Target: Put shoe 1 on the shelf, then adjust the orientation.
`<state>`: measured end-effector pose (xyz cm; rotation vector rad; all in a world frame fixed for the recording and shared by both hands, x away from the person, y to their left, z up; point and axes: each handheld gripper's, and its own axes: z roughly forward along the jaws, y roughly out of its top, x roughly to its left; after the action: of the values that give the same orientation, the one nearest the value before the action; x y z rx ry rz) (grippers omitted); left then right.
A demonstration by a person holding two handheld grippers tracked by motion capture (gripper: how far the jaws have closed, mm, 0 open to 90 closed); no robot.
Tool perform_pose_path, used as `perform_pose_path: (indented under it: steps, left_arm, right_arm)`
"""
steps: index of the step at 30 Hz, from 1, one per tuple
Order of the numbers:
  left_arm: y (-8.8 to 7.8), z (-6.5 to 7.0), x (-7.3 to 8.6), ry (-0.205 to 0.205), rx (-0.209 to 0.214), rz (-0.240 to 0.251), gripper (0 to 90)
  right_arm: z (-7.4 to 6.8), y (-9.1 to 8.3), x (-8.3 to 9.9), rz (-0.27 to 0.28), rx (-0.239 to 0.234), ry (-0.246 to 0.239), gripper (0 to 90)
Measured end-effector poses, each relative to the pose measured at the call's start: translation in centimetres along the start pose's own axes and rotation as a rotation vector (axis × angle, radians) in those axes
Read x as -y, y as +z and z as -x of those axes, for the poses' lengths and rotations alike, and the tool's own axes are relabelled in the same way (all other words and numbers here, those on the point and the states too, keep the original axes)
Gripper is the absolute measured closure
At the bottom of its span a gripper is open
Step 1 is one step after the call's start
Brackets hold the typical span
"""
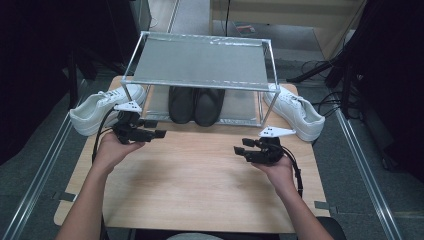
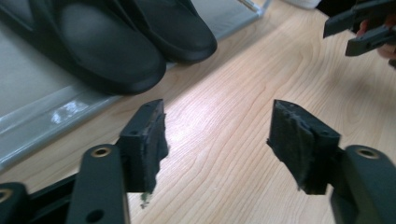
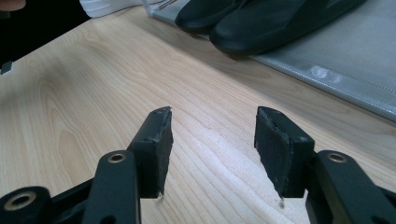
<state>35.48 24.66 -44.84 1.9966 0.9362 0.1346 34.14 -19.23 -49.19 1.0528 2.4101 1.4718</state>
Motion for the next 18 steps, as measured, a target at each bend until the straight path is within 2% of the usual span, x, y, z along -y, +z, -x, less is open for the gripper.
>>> perform_pose_path:
  steps: [2, 5, 10, 18]
  left_arm:
    - [-0.5, -0.2, 0.3, -0.002, 0.001, 0.012, 33.1]
    - [-1.1, -0.6, 0.6, -0.02, -0.018, 0.017, 32.6]
    - [-1.7, -1.1, 1.1, -0.03, -0.071, -0.005, 35.8]
    - [-3.4, -3.0, 2.1, -0.076, -0.137, 0.019, 38.9]
  right_arm:
    - [0.1, 0.0, -0.1, 0.002, -0.001, -0.004, 48.0]
    - [0.2, 0.1, -0.2, 0.003, -0.004, -0.004, 48.0]
    - [0.1, 0.4, -0.4, 0.004, -0.009, -0.019, 48.0]
    - [0.1, 0.8, -0.4, -0.016, -0.009, -0.03, 48.0]
